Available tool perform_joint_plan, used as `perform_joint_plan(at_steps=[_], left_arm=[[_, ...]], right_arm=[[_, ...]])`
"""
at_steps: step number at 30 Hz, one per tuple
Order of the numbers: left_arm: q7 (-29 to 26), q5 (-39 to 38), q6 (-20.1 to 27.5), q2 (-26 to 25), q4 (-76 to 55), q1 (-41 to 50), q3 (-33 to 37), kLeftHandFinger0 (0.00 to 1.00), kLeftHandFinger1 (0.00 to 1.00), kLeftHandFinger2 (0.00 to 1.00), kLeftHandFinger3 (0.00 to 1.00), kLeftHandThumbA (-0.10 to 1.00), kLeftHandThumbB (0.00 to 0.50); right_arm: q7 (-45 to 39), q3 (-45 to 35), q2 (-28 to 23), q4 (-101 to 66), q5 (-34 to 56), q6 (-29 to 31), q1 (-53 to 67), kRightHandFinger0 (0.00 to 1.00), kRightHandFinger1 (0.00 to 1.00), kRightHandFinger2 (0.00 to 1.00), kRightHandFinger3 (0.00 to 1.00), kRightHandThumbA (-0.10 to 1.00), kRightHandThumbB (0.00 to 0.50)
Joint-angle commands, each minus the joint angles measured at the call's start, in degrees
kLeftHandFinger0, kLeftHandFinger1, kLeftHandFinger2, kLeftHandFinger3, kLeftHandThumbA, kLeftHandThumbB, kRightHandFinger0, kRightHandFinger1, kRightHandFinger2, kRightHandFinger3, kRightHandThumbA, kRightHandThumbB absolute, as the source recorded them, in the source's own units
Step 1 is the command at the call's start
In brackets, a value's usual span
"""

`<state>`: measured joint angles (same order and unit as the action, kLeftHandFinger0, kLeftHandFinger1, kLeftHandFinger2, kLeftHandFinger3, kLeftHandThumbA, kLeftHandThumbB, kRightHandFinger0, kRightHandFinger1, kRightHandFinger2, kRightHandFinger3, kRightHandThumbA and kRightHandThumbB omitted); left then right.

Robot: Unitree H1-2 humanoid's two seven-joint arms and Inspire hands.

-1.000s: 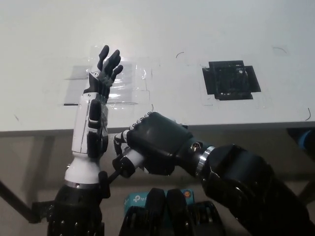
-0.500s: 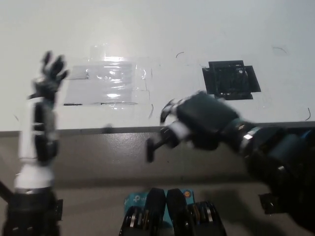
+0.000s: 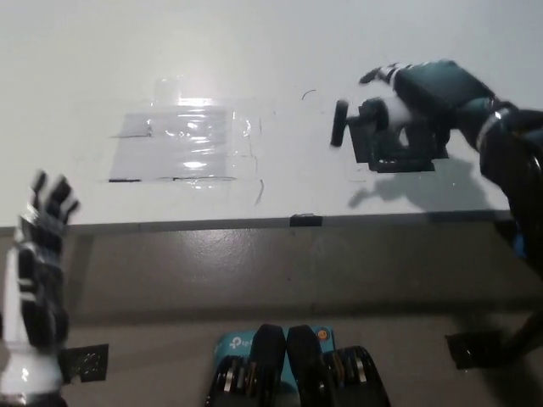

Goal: The robot uses right hand to pick up a small white air pumper and uses its left hand to compress it, and then puts it on the desk

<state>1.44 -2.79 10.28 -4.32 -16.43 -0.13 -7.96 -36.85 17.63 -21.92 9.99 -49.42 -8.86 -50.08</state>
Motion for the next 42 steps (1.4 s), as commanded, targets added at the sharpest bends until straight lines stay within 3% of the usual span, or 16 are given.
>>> perform_joint_plan(at_steps=[1, 5, 8, 12, 13, 14, 15, 16, 18, 23, 33, 34, 35, 36, 37, 42], left_arm=[[1.65, 0.76, 5.52, 0.89, 0.77, 3.08, 3.3, 1.0, 1.0, 1.0, 1.0, 1.0, 0.176], [1.84, 0.39, 6.06, 1.1, 2.2, 4.8, 4.92, 1.0, 1.0, 1.0, 1.0, 1.0, 0.161], [1.8, 0.65, 6.93, 0.62, 3.24, 5.05, 5.33, 1.0, 1.0, 1.0, 1.0, 1.0, 0.173], [2.07, 0.26, 7.43, -0.2, 4.28, 4.95, 5.88, 1.0, 1.0, 1.0, 1.0, 1.0, 0.181], [2.16, 0.08, 7.77, -0.41, 4.56, 4.99, 6.0, 1.0, 1.0, 1.0, 1.0, 1.0, 0.18], [2.11, 0.26, 8.27, -0.57, 4.87, 5.02, 6.12, 1.0, 1.0, 1.0, 1.0, 1.0, 0.178], [2.03, 0.52, 8.47, -0.62, 5.05, 5.09, 6.19, 1.0, 1.0, 1.0, 1.0, 1.0, 0.178], [1.93, 0.81, 8.4, -0.67, 5.15, 5.16, 6.27, 1.0, 1.0, 1.0, 1.0, 1.0, 0.188], [2.03, 0.7, 8.32, -0.73, 5.33, 5.26, 6.43, 1.0, 1.0, 1.0, 1.0, 1.0, 0.203], [2.31, 0.42, 9.35, -0.79, 5.97, 4.69, 6.56, 1.0, 1.0, 1.0, 1.0, 1.0, 0.195], [2.68, -0.19, 9.38, -0.52, 5.8, 4.48, 7.1, 1.0, 1.0, 1.0, 1.0, 1.0, 0.198], [2.59, -0.12, 9.34, -0.45, 5.72, 4.51, 7.09, 1.0, 1.0, 1.0, 1.0, 1.0, 0.199], [2.57, -0.02, 9.35, -0.42, 5.8, 4.36, 7.15, 1.0, 1.0, 1.0, 1.0, 1.0, 0.199], [2.59, 0.14, 9.37, -0.44, 5.92, 4.21, 7.23, 1.0, 1.0, 1.0, 1.0, 1.0, 0.202], [2.54, 0.39, 9.27, -0.4, 5.93, 4.09, 7.32, 1.0, 1.0, 1.0, 1.0, 1.0, 0.203], [2.58, 0.54, 8.47, -0.62, 5.83, 3.62, 7.35, 1.0, 1.0, 1.0, 1.0, 1.0, 0.203]], right_arm=[[14.99, -1.52, 1.75, 15.31, 1.11, 4.0, -7.99, 0.13, 0.66, 0.96, 0.97, -0.1, 0.201], [21.21, -1.4, 3.04, 27.42, 2.08, 6.56, -10.88, 0.12, 0.65, 0.94, 0.95, -0.1, 0.205], [22.7, -0.26, 4.03, 33.1, 1.69, 7.04, -12.53, 0.18, 0.72, 1.0, 0.96, -0.1, 0.21], [23.99, 1.23, 4.91, 38.93, 1.18, 6.73, -13.9, 0.19, 0.64, 0.91, 0.84, -0.1, 0.224], [23.55, 1.25, 5.08, 40.18, 1.68, 6.74, -14.18, 0.23, 0.67, 0.9, 0.8, -0.1, 0.227], [18.47, 1.37, 5.02, 41.13, 2.98, 5.84, -14.81, 0.57, 0.9, 1.0, 0.99, -0.01, 0.237], [12.65, 0.91, 4.83, 41.62, 5.1, 4.76, -15.26, 0.88, 1.0, 1.0, 1.0, 0.17, 0.343], [9.97, 1.01, 4.7, 42.72, 6.19, 4.94, -15.68, 1.0, 1.0, 1.0, 1.0, 0.37, 0.47], [7.35, 1.28, 4.33, 42.47, 7.41, 4.79, -15.24, 1.0, 1.0, 1.0, 1.0, 0.48, 0.5], [6.13, 0.31, 3.36, 39.84, 10.94, 5.84, -14.34, 1.0, 1.0, 1.0, 1.0, 0.62, 0.5], [1.56, -2.1, -0.25, 24.26, 17.95, 4.83, -12.85, 1.0, 1.0, 1.0, 1.0, 0.73, 0.5], [1.66, -3.83, -0.69, 20.28, 19.9, 4.43, -12.32, 1.0, 1.0, 1.0, 1.0, 0.79, 0.5], [2.36, -5.19, -1.15, 17.34, 21.29, 4.8, -11.76, 1.0, 1.0, 1.0, 1.0, 0.92, 0.5], [3.98, -7.45, -1.65, 12.65, 23.06, 5.52, -10.64, 1.0, 1.0, 1.0, 1.0, 1.0, 0.459], [5.44, -9.96, -2.0, 7.1, 24.71, 5.22, -9.37, 1.0, 1.0, 1.0, 1.0, 1.0, 0.414], [12.24, -20.23, 2.57, -15.9, 32.17, 4.53, 0.14, 1.0, 1.0, 1.0, 1.0, 1.0, 0.351]])
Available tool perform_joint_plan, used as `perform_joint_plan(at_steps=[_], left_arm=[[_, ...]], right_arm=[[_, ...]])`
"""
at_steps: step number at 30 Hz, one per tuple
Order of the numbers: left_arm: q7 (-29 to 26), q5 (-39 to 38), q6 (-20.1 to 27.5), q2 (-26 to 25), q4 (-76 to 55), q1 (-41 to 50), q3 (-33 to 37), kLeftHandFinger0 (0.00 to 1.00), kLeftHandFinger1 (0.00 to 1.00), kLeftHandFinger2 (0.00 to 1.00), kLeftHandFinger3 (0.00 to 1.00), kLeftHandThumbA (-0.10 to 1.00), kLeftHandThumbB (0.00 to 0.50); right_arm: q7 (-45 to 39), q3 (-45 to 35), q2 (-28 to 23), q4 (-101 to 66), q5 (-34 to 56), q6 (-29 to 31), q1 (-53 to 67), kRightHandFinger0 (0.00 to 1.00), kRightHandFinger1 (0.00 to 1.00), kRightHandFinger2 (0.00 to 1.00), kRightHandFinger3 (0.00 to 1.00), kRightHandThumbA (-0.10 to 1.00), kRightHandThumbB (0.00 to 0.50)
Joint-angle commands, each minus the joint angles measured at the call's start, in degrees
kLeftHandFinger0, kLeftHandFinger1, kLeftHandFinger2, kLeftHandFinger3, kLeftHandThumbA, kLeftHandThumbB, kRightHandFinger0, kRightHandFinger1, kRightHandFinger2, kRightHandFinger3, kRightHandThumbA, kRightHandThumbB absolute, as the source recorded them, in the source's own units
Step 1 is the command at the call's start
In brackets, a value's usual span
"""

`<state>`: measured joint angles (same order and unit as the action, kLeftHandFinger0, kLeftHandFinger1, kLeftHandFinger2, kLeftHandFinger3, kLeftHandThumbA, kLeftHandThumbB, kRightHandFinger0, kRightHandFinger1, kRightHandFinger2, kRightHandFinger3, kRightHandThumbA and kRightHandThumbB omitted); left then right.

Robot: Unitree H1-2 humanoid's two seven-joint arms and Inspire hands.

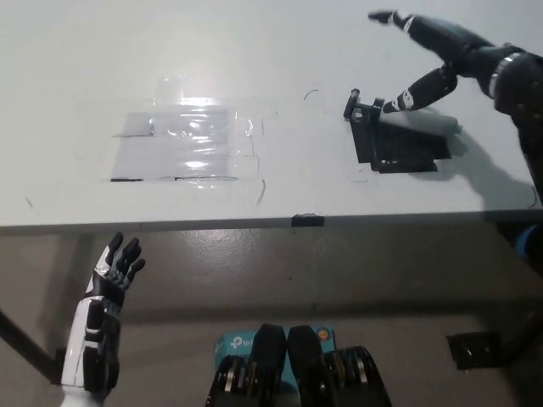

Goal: The robot uses right hand to pick up a small white air pumper and uses its left hand to compress it, and then puts it on the desk

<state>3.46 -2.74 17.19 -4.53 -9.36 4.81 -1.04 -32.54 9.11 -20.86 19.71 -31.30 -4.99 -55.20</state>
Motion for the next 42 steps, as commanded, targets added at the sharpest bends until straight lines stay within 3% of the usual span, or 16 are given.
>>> perform_joint_plan(at_steps=[1, 6, 7, 11, 17, 21, 25, 35, 39, 42], left_arm=[[0.35, 1.1, 1.27, -0.44, -1.05, -1.65, 0.34, 1.0, 1.0, 1.0, 1.0, 1.0, 0.206], [0.61, 0.39, 1.3, -0.69, 0.18, -2.56, 0.25, 1.0, 1.0, 1.0, 1.0, 1.0, 0.207], [0.6, 0.42, 1.3, -0.78, 0.44, -2.75, 0.18, 1.0, 1.0, 1.0, 1.0, 1.0, 0.206], [0.58, 1.57, 1.08, -1.07, 1.17, -3.33, 0.32, 1.0, 1.0, 1.0, 1.0, 1.0, 0.214], [1.28, 1.11, 1.08, -1.29, 2.21, -3.74, 0.83, 1.0, 1.0, 1.0, 1.0, 1.0, 0.225], [0.66, 1.9, 0.3, -0.5, 2.42, -3.78, 1.21, 1.0, 1.0, 1.0, 1.0, 1.0, 0.236], [0.86, 1.92, 0.73, -0.61, 2.67, -4.27, 1.67, 1.0, 1.0, 1.0, 1.0, 1.0, 0.21], [1.38, 2.82, 1.27, -1.98, 3.63, -1.42, 2.15, 1.0, 1.0, 1.0, 1.0, 1.0, 0.251], [1.35, 2.78, 1.71, -2.18, 6.27, -0.78, 2.09, 1.0, 1.0, 1.0, 1.0, 1.0, 0.241], [1.16, 2.96, 3.51, -2.08, 8.45, -0.44, 2.0, 1.0, 1.0, 1.0, 1.0, 1.0, 0.238]], right_arm=[[9.53, -14.04, 4.56, -32.65, 18.09, 0.83, 10.7, 1.0, 1.0, 1.0, 1.0, 1.0, 0.354], [13.98, -12.94, 11.74, -46.22, 18.11, 4.81, 27.91, 1.0, 1.0, 1.0, 1.0, 1.0, 0.316], [15.03, -12.35, 13.22, -46.37, 18.29, 6.91, 30.94, 1.0, 1.0, 1.0, 1.0, 1.0, 0.289], [19.03, -10.71, 19.56, -41.25, 19.36, 15.25, 42.1, 1.0, 1.0, 1.0, 1.0, 1.0, 0.233], [21.65, -11.78, 25.5, -30.55, 20.35, 23.31, 46.89, 1.0, 1.0, 1.0, 1.0, 1.0, 0.211], [21.9, -12.54, 25.97, -27.65, 20.72, 25.42, 46.36, 1.0, 1.0, 1.0, 1.0, 1.0, 0.205], [22.58, -13.03, 26.88, -26.1, 20.93, 24.98, 45.44, 1.0, 1.0, 1.0, 1.0, 1.0, 0.219], [25.34, -12.72, 26.98, -17.79, 22.11, 29.69, 47.96, 1.0, 1.0, 1.0, 1.0, 1.0, 0.201], [25.51, -11.68, 26.78, -16.82, 22.92, 29.98, 49.41, 1.0, 1.0, 1.0, 1.0, 1.0, 0.229], [25.84, -10.96, 26.35, -14.99, 23.51, 31.91, 50.58, 1.0, 1.0, 1.0, 1.0, 1.0, 0.176]])
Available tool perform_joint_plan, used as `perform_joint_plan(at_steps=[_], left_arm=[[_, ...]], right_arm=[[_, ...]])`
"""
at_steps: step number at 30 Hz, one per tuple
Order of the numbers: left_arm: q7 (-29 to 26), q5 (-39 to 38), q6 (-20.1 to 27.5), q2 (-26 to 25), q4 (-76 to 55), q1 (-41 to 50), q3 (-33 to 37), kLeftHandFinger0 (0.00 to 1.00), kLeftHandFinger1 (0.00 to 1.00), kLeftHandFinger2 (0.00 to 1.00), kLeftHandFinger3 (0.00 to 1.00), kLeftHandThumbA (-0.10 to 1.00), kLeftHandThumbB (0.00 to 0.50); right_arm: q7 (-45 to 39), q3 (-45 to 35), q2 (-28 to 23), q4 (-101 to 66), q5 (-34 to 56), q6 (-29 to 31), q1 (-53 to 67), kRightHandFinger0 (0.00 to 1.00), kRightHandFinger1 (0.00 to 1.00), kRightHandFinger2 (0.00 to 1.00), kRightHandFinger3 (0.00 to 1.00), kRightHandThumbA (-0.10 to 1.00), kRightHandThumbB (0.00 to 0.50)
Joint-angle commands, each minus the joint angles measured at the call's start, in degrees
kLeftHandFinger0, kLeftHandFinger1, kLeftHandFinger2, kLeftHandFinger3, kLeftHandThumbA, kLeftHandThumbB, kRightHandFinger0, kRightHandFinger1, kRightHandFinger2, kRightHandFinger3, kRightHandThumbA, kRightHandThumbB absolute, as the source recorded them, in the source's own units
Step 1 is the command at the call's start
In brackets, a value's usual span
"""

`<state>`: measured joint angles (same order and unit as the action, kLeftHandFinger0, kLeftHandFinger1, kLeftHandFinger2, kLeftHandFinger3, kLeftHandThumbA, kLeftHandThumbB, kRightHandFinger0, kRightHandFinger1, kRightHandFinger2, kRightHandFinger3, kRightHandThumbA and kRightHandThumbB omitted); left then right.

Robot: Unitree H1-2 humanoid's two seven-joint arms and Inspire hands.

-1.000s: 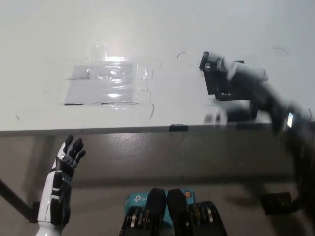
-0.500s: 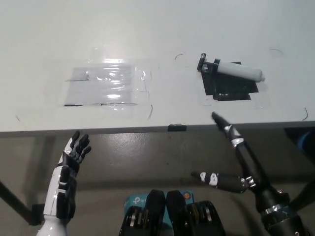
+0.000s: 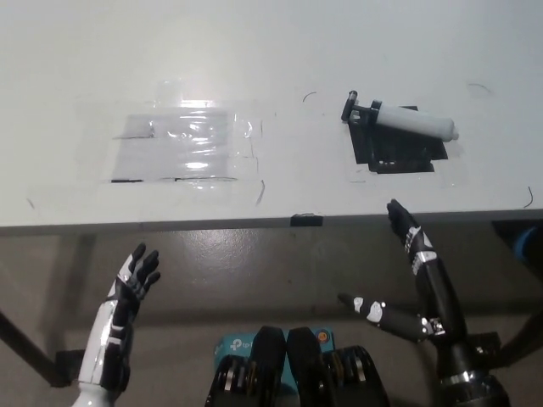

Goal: The robot uses right hand to pick up a small white air pumper and uses its left hand to compress it, and then puts it on the desk

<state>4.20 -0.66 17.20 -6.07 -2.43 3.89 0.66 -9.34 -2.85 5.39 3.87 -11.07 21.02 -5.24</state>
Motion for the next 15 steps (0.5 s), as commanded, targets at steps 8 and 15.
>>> perform_joint_plan(at_steps=[8, 15], left_arm=[[0.57, -1.9, 5.84, -1.24, 5.46, 1.36, -1.58, 1.0, 1.0, 1.0, 1.0, 1.0, 0.174], [-0.64, -0.28, 6.32, -1.44, 7.4, 0.52, -2.9, 1.0, 1.0, 1.0, 1.0, 1.0, 0.177]], right_arm=[[5.47, 3.86, -1.16, 3.89, 0.49, 5.91, 2.94, 1.0, 1.0, 1.0, 1.0, 1.0, 0.162], [8.64, 6.84, -3.35, 5.96, -0.07, 5.91, 2.55, 1.0, 1.0, 1.0, 1.0, 1.0, 0.2]])
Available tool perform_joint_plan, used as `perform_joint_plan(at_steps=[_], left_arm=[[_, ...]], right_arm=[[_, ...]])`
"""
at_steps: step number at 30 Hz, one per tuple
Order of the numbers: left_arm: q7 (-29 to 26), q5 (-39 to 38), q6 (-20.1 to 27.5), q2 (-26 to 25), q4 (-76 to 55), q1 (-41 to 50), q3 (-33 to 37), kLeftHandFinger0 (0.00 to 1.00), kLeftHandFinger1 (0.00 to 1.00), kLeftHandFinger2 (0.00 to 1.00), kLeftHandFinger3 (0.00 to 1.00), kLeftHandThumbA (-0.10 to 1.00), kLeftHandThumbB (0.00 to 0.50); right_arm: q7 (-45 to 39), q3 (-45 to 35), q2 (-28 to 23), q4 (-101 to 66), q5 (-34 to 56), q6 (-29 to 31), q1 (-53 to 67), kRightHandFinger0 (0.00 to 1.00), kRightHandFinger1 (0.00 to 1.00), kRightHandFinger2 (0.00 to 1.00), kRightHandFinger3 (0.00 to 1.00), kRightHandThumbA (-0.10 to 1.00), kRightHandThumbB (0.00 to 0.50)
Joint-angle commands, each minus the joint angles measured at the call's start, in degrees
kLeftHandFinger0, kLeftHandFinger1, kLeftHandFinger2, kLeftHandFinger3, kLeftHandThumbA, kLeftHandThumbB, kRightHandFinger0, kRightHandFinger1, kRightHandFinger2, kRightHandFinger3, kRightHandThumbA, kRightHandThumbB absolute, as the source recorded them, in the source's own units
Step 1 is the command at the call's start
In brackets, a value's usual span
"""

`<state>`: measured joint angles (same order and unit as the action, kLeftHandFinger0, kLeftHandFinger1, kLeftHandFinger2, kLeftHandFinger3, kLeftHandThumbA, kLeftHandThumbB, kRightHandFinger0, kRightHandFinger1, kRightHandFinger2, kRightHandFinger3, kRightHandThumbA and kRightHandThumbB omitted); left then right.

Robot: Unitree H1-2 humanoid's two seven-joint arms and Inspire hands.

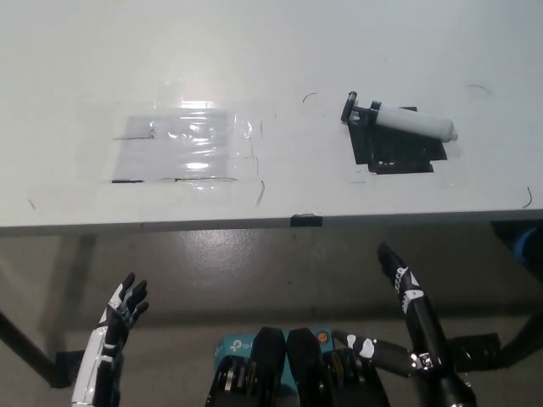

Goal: The robot uses right hand to pick up a small white air pumper and uses its left hand to compress it, and then puts it on the desk

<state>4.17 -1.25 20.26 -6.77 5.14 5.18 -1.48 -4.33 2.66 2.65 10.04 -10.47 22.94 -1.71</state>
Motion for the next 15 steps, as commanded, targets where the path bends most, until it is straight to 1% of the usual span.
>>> perform_joint_plan(at_steps=[1, 2, 4, 6, 7, 10, 12, 15], left_arm=[[-0.57, 0.33, 3.28, -0.71, -0.14, -0.79, -0.85, 1.0, 1.0, 1.0, 1.0, 1.0, 0.178], [-0.91, 0.87, 3.59, -0.63, 0.01, -0.89, -1.04, 1.0, 1.0, 1.0, 1.0, 1.0, 0.195], [-1.26, 1.63, 4.21, 0.05, 0.21, 0.24, -0.98, 1.0, 1.0, 1.0, 1.0, 1.0, 0.204], [-1.41, 1.9, 4.4, 0.15, 0.46, 0.09, -1.26, 1.0, 1.0, 1.0, 1.0, 1.0, 0.204], [-1.27, 1.72, 4.5, 0.19, 0.52, 0.06, -1.33, 1.0, 1.0, 1.0, 1.0, 1.0, 0.206], [-0.63, 0.67, 5.24, 0.2, 0.85, -0.05, -1.44, 1.0, 1.0, 1.0, 1.0, 1.0, 0.192], [-0.61, 0.8, 4.92, 0.25, 0.52, 0.13, -1.42, 1.0, 1.0, 1.0, 1.0, 1.0, 0.184], [-0.69, 1.14, 4.99, 0.23, 0.54, 0.16, -1.41, 1.0, 1.0, 1.0, 1.0, 1.0, 0.192]], right_arm=[[3.94, 1.57, -0.77, -0.16, -0.79, 3.99, -0.99, 1.0, 1.0, 1.0, 1.0, 1.0, 0.201], [4.15, 1.75, -0.93, 0.43, -0.52, 3.99, -1.16, 1.0, 1.0, 1.0, 1.0, 1.0, 0.192], [4.35, 2.23, -1.52, 0.28, -0.37, 3.99, 0.1, 1.0, 1.0, 1.0, 1.0, 1.0, 0.184], [4.87, 2.49, -1.52, 0.89, -0.26, 3.99, -0.03, 1.0, 1.0, 1.0, 1.0, 1.0, 0.208], [5.1, 2.71, -1.65, 1.0, -0.2, 3.99, -0.09, 1.0, 1.0, 1.0, 1.0, 1.0, 0.201], [5.56, 3.26, -2.0, 1.47, -0.06, 3.99, -0.34, 1.0, 1.0, 1.0, 1.0, 1.0, 0.206], [5.76, 3.39, -2.09, 1.7, -0.37, 3.99, -0.35, 1.0, 1.0, 1.0, 1.0, 1.0, 0.202], [6.04, 3.65, -2.19, 1.9, -0.09, 3.99, -0.42, 1.0, 1.0, 1.0, 1.0, 1.0, 0.214]])
